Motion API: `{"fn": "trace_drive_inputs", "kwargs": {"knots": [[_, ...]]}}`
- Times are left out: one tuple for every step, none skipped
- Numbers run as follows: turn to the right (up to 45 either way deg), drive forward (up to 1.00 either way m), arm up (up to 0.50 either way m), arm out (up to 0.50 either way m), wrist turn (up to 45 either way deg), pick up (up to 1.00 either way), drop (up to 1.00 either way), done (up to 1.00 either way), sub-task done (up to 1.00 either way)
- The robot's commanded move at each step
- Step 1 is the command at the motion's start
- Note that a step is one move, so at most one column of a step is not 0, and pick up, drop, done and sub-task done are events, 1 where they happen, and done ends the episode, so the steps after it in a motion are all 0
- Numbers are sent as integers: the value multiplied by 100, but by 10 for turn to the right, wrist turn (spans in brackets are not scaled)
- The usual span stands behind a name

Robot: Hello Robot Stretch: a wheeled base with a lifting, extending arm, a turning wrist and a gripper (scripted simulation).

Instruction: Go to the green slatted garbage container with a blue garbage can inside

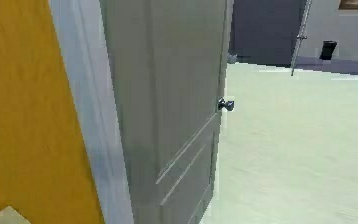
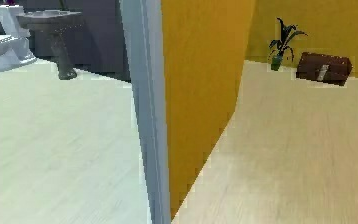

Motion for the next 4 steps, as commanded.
{"fn": "trace_drive_inputs", "kwargs": {"knots": [[300, 0, 0, 0, 0, 0, 0, 0, 0], [0, 100, 0, 0, 0, 0, 0, 0, 0], [0, 40, 0, 0, 0, 0, 0, 0, 0], [-270, 0, 0, 0, 0, 0, 0, 0, 0]]}}
